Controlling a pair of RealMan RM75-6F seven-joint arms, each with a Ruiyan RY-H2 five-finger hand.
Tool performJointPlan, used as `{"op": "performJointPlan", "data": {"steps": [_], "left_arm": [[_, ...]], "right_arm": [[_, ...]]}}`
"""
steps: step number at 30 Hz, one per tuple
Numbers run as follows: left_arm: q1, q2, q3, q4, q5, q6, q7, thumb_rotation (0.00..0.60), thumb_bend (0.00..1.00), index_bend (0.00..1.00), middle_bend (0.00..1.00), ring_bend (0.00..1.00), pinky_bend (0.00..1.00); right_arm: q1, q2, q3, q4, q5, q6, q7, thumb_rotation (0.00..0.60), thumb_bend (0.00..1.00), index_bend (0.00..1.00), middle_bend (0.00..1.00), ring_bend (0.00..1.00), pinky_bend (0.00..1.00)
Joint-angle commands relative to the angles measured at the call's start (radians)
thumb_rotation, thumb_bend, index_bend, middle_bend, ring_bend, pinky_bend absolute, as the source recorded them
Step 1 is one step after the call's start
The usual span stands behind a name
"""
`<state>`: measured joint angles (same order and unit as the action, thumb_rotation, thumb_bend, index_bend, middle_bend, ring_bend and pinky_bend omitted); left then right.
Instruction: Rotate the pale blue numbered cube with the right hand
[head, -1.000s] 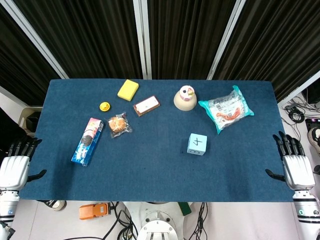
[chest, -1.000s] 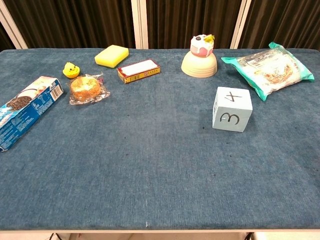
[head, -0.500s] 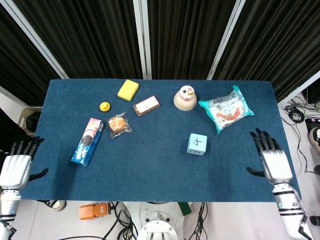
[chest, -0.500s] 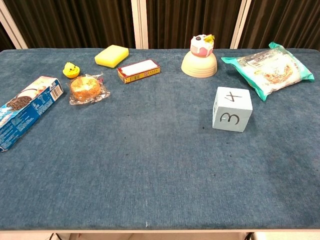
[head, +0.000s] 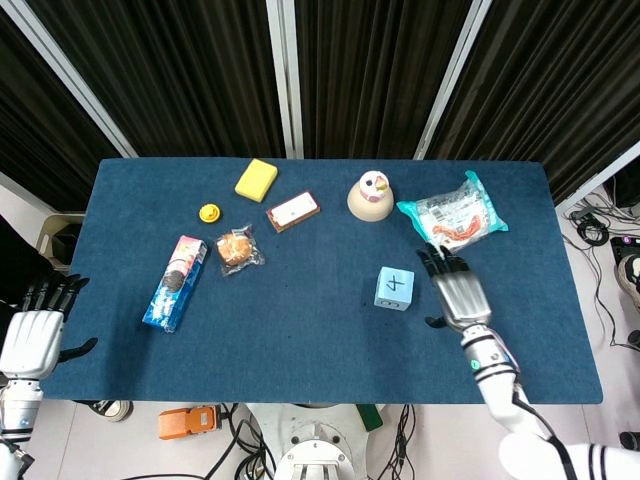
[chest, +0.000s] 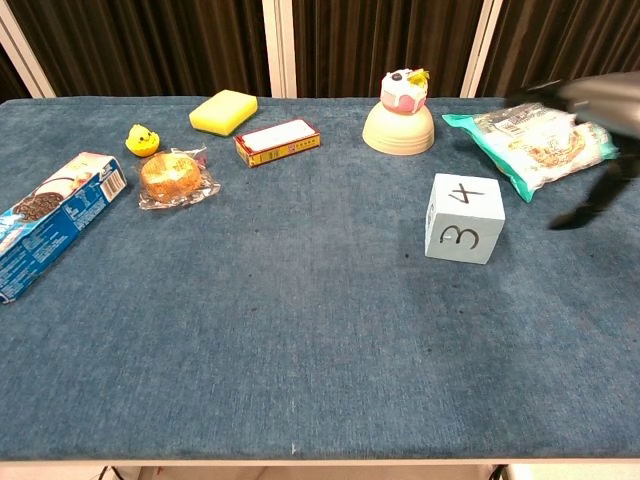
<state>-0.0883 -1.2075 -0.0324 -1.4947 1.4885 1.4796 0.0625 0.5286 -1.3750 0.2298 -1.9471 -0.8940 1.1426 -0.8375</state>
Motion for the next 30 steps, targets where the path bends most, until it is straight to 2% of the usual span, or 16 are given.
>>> {"op": "performJointPlan", "data": {"steps": [1, 6, 15, 21, 30], "left_arm": [[0.001, -0.001, 0.000, 0.004, -0.004, -0.002, -0.003, 0.600, 0.00, 0.14, 0.12, 0.00, 0.00], [0.001, -0.007, -0.002, 0.017, -0.008, -0.005, -0.015, 0.600, 0.00, 0.14, 0.12, 0.00, 0.00], [-0.003, -0.022, -0.002, 0.046, -0.015, -0.020, -0.034, 0.600, 0.00, 0.14, 0.12, 0.00, 0.00], [-0.003, -0.027, -0.002, 0.060, -0.019, -0.024, -0.043, 0.600, 0.00, 0.14, 0.12, 0.00, 0.00], [0.005, -0.030, -0.001, 0.071, -0.031, -0.024, -0.052, 0.600, 0.00, 0.14, 0.12, 0.00, 0.00]], "right_arm": [[0.105, -0.085, 0.035, 0.034, 0.146, 0.002, -0.114, 0.600, 0.13, 0.00, 0.01, 0.00, 0.22], [0.197, -0.147, 0.062, 0.054, 0.309, 0.051, -0.205, 0.600, 0.13, 0.01, 0.02, 0.00, 0.22], [0.306, -0.223, 0.071, 0.163, 0.484, 0.064, -0.249, 0.600, 0.16, 0.12, 0.09, 0.04, 0.24], [0.356, -0.251, 0.067, 0.221, 0.544, 0.054, -0.254, 0.600, 0.22, 0.21, 0.17, 0.11, 0.25], [0.383, -0.241, 0.035, 0.261, 0.542, 0.004, -0.210, 0.600, 0.30, 0.39, 0.32, 0.21, 0.27]]}}
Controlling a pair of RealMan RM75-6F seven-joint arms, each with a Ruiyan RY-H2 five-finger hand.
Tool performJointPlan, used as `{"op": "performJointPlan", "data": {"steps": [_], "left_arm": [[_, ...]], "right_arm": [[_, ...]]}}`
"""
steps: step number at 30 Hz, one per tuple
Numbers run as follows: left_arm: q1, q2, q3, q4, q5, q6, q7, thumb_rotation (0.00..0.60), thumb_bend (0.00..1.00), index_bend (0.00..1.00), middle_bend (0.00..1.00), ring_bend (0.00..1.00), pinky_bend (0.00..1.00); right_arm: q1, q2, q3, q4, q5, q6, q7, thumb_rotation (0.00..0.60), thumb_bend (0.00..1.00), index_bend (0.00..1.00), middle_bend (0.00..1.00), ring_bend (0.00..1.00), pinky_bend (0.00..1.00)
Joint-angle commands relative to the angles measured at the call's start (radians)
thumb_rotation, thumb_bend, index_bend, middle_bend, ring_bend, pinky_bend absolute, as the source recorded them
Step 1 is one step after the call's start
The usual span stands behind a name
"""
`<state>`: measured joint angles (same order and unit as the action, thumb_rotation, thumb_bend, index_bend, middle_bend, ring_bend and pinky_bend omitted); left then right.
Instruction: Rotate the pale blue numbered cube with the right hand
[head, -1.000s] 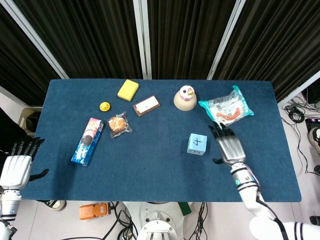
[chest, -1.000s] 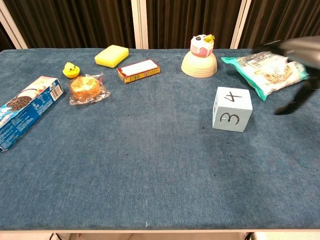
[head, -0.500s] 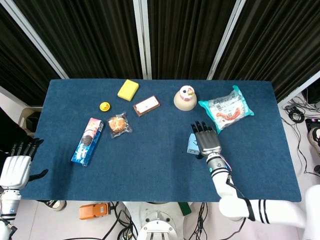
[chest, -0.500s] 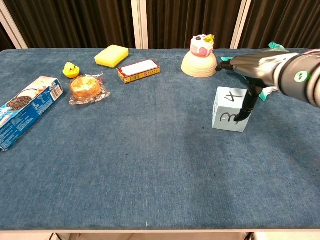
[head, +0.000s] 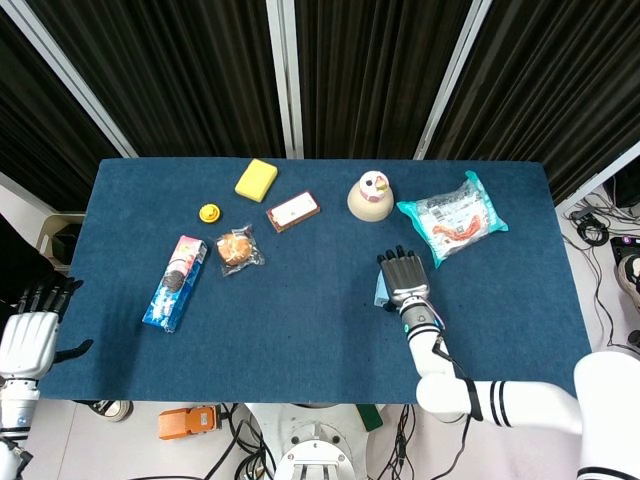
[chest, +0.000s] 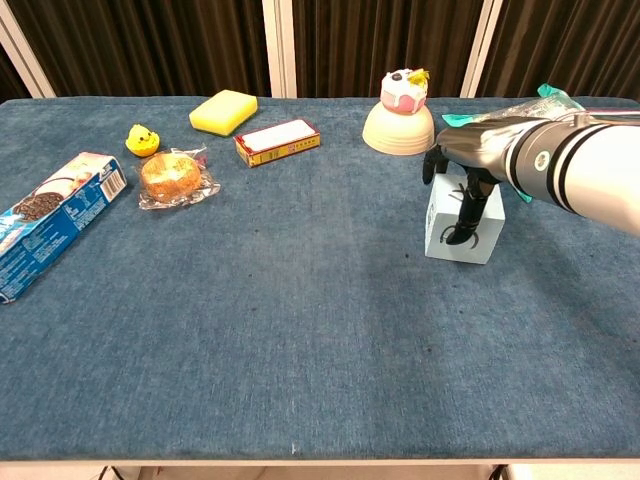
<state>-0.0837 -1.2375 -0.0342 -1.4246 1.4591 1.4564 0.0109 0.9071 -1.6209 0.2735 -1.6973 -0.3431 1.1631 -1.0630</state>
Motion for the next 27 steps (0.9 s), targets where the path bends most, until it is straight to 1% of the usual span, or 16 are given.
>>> {"op": "performJointPlan", "data": {"steps": [1, 4, 8, 11, 14, 15, 17, 19, 20, 21, 23, 24, 27], "left_arm": [[0.001, -0.001, 0.000, 0.002, -0.002, -0.001, 0.000, 0.600, 0.00, 0.14, 0.12, 0.00, 0.00], [0.003, 0.000, 0.001, 0.001, -0.003, 0.000, 0.001, 0.600, 0.00, 0.14, 0.12, 0.00, 0.00], [0.007, 0.005, 0.001, -0.005, -0.007, 0.003, 0.004, 0.600, 0.00, 0.14, 0.12, 0.00, 0.00], [0.009, 0.007, 0.000, -0.011, -0.009, 0.003, 0.008, 0.600, 0.00, 0.14, 0.12, 0.00, 0.00], [0.010, 0.010, 0.001, -0.018, -0.008, 0.004, 0.012, 0.600, 0.00, 0.14, 0.12, 0.00, 0.00], [0.010, 0.010, 0.001, -0.020, -0.009, 0.003, 0.014, 0.600, 0.00, 0.14, 0.12, 0.00, 0.00], [0.010, 0.011, 0.001, -0.024, -0.011, 0.002, 0.016, 0.600, 0.00, 0.14, 0.12, 0.00, 0.00], [0.009, 0.010, 0.000, -0.028, -0.012, -0.001, 0.020, 0.600, 0.00, 0.14, 0.12, 0.00, 0.00], [0.008, 0.010, 0.000, -0.030, -0.013, -0.002, 0.023, 0.600, 0.00, 0.14, 0.12, 0.00, 0.00], [0.007, 0.009, 0.000, -0.034, -0.012, -0.005, 0.025, 0.600, 0.00, 0.14, 0.12, 0.00, 0.00], [0.004, 0.010, 0.001, -0.039, -0.011, -0.009, 0.032, 0.600, 0.00, 0.14, 0.12, 0.00, 0.00], [0.002, 0.011, 0.000, -0.044, -0.011, -0.012, 0.037, 0.600, 0.00, 0.14, 0.12, 0.00, 0.00], [-0.003, 0.016, -0.002, -0.057, -0.010, -0.015, 0.049, 0.600, 0.00, 0.14, 0.12, 0.00, 0.00]], "right_arm": [[0.004, 0.007, -0.014, 0.018, -0.021, -0.028, 0.027, 0.600, 0.32, 0.42, 0.34, 0.23, 0.27], [-0.005, 0.018, -0.033, 0.038, -0.089, -0.073, 0.088, 0.600, 0.38, 0.50, 0.39, 0.28, 0.29], [-0.036, 0.070, -0.043, 0.023, -0.193, -0.153, 0.212, 0.600, 0.40, 0.56, 0.44, 0.33, 0.34], [-0.072, 0.117, -0.053, 0.011, -0.339, -0.204, 0.337, 0.600, 0.40, 0.57, 0.46, 0.35, 0.35], [-0.125, 0.156, -0.061, 0.015, -0.513, -0.251, 0.518, 0.600, 0.40, 0.58, 0.47, 0.36, 0.35], [-0.148, 0.167, -0.064, 0.027, -0.592, -0.270, 0.609, 0.600, 0.40, 0.58, 0.48, 0.36, 0.35], [-0.179, 0.173, -0.071, 0.059, -0.706, -0.286, 0.750, 0.600, 0.40, 0.58, 0.48, 0.36, 0.34], [-0.211, 0.165, -0.078, 0.109, -0.831, -0.280, 0.923, 0.600, 0.40, 0.58, 0.48, 0.35, 0.33], [-0.231, 0.152, -0.088, 0.156, -0.909, -0.268, 1.053, 0.600, 0.40, 0.58, 0.48, 0.35, 0.32], [-0.247, 0.133, -0.102, 0.216, -0.982, -0.250, 1.187, 0.600, 0.40, 0.58, 0.48, 0.33, 0.32], [-0.258, 0.096, -0.137, 0.329, -1.092, -0.215, 1.373, 0.600, 0.40, 0.58, 0.48, 0.32, 0.31], [-0.261, 0.068, -0.161, 0.407, -1.157, -0.181, 1.485, 0.600, 0.40, 0.58, 0.48, 0.32, 0.30], [-0.265, -0.005, -0.206, 0.586, -1.256, -0.100, 1.682, 0.600, 0.40, 0.57, 0.48, 0.31, 0.30]]}}
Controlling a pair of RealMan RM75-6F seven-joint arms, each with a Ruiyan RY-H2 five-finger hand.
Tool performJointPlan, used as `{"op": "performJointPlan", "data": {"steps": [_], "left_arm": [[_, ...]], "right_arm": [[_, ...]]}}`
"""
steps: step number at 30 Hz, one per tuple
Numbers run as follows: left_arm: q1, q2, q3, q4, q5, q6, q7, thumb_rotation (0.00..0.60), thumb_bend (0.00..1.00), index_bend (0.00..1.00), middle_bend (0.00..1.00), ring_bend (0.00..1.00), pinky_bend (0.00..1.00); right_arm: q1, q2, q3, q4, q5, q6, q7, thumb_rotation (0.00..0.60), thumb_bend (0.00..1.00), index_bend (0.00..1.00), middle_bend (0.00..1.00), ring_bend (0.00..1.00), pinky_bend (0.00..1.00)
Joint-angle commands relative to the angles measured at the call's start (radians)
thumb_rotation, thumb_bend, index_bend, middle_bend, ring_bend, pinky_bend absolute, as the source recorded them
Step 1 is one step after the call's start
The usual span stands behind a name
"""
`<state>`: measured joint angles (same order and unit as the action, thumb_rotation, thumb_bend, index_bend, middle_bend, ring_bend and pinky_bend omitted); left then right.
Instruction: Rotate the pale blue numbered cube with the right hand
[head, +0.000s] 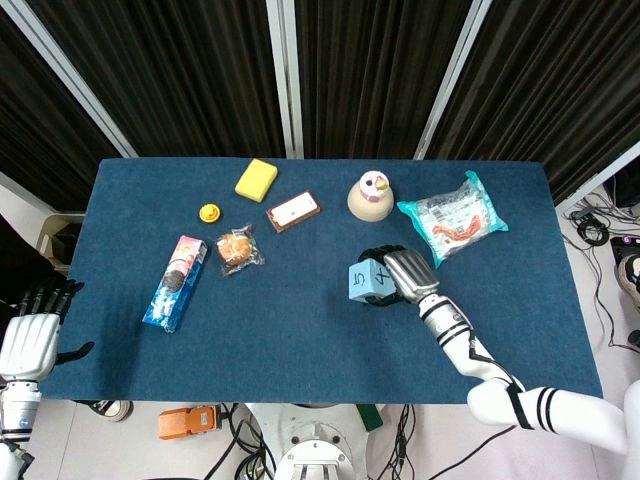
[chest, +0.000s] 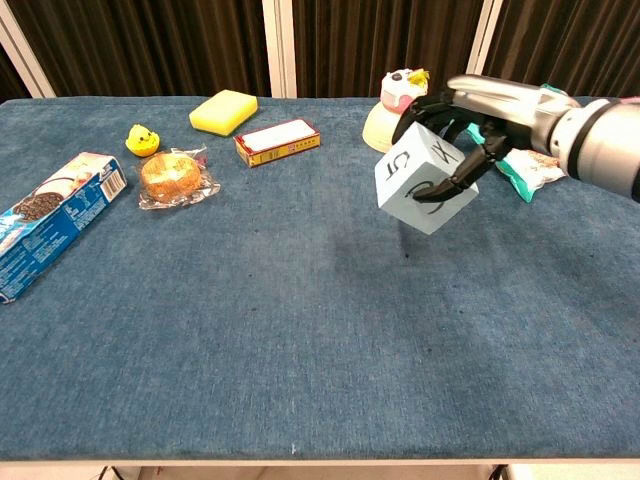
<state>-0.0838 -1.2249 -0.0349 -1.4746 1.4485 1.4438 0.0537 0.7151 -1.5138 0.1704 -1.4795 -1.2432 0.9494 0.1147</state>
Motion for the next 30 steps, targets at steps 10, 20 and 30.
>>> {"op": "performJointPlan", "data": {"steps": [10, 20, 30], "left_arm": [[-0.010, 0.018, -0.004, -0.046, -0.001, -0.007, 0.040, 0.600, 0.00, 0.14, 0.12, 0.00, 0.00], [-0.013, 0.019, -0.003, -0.050, -0.002, -0.010, 0.042, 0.600, 0.00, 0.14, 0.12, 0.00, 0.00], [-0.007, 0.020, 0.001, -0.044, -0.001, -0.004, 0.032, 0.600, 0.00, 0.14, 0.12, 0.00, 0.00]], "right_arm": [[-0.067, -0.298, -0.158, 0.758, -0.426, 0.232, 0.874, 0.600, 0.40, 0.55, 0.48, 0.29, 0.28], [-0.061, -0.357, -0.175, 0.876, -0.426, 0.257, 0.950, 0.600, 0.40, 0.48, 0.48, 0.23, 0.23], [-0.082, -0.302, -0.214, 0.862, -0.431, 0.248, 0.815, 0.600, 0.38, 0.01, 0.15, 0.00, 0.00]]}}
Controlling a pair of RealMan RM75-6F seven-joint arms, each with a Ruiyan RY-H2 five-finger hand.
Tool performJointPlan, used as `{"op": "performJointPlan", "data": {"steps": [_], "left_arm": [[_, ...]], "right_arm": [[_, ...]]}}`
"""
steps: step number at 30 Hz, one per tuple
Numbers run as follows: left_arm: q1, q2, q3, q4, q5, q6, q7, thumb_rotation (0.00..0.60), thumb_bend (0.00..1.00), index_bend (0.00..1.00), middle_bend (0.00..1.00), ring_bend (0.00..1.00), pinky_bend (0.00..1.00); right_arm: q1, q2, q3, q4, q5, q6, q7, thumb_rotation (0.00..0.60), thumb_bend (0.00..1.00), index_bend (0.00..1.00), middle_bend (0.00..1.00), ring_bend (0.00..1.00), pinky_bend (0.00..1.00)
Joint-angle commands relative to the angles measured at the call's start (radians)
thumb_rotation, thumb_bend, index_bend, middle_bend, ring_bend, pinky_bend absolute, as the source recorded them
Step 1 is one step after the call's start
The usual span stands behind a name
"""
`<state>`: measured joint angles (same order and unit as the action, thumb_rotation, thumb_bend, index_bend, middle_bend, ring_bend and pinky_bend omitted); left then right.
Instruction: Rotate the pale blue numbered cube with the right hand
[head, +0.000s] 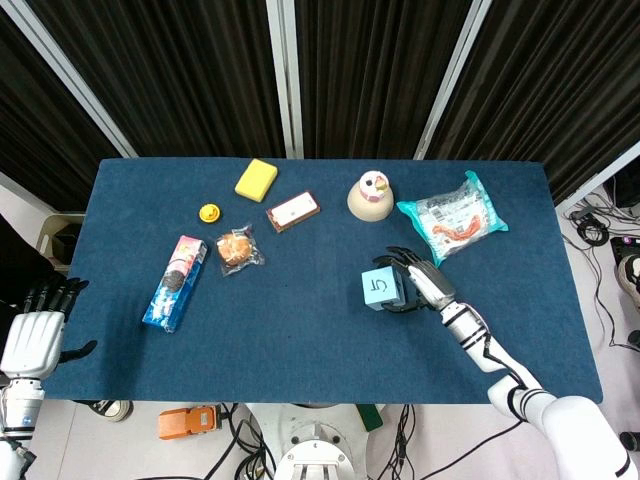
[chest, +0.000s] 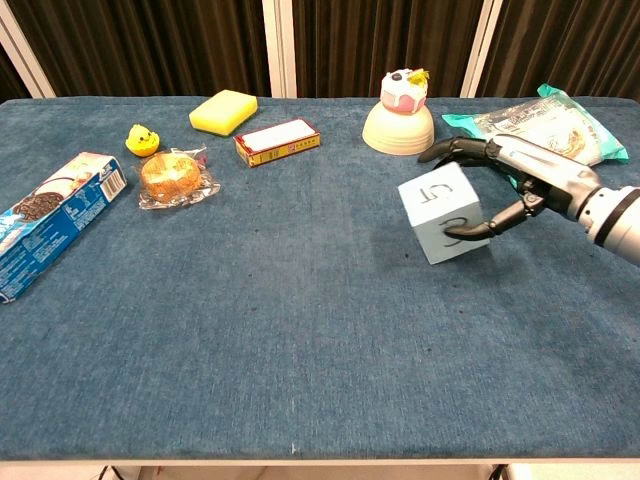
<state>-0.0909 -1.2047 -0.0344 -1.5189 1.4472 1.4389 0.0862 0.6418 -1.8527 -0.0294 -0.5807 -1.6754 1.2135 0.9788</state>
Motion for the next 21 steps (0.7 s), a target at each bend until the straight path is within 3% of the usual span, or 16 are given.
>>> {"op": "performJointPlan", "data": {"steps": [1, 5, 8, 15, 18, 21], "left_arm": [[0.001, 0.000, 0.001, 0.001, 0.001, 0.002, -0.001, 0.600, 0.00, 0.14, 0.12, 0.00, 0.00], [0.003, 0.002, 0.001, 0.003, 0.002, 0.005, -0.004, 0.600, 0.00, 0.14, 0.12, 0.00, 0.00], [0.002, 0.005, 0.000, 0.001, 0.002, 0.005, -0.003, 0.600, 0.00, 0.14, 0.12, 0.00, 0.00], [-0.002, 0.010, 0.000, -0.009, 0.012, 0.007, -0.001, 0.600, 0.00, 0.14, 0.12, 0.00, 0.00], [0.000, 0.013, 0.000, -0.010, 0.010, 0.007, -0.003, 0.600, 0.00, 0.14, 0.12, 0.00, 0.00], [0.002, 0.015, 0.002, -0.008, 0.007, 0.008, -0.006, 0.600, 0.00, 0.14, 0.12, 0.00, 0.00]], "right_arm": [[-0.012, 0.052, -0.014, -0.057, 0.005, -0.016, -0.068, 0.600, 0.37, 0.00, 0.11, 0.00, 0.00], [-0.030, 0.129, -0.006, -0.171, 0.023, -0.010, -0.191, 0.600, 0.35, 0.00, 0.04, 0.00, 0.00], [-0.032, 0.223, 0.012, -0.317, 0.047, -0.026, -0.363, 0.600, 0.34, 0.00, 0.04, 0.00, 0.00], [0.026, 0.514, 0.079, -0.849, 0.216, -0.244, -0.974, 0.578, 0.34, 0.00, 0.04, 0.00, 0.00], [0.061, 0.567, 0.099, -0.974, 0.320, -0.334, -1.159, 0.563, 0.32, 0.00, 0.04, 0.00, 0.00], [0.094, 0.580, 0.108, -1.030, 0.420, -0.389, -1.312, 0.560, 0.29, 0.00, 0.04, 0.00, 0.00]]}}
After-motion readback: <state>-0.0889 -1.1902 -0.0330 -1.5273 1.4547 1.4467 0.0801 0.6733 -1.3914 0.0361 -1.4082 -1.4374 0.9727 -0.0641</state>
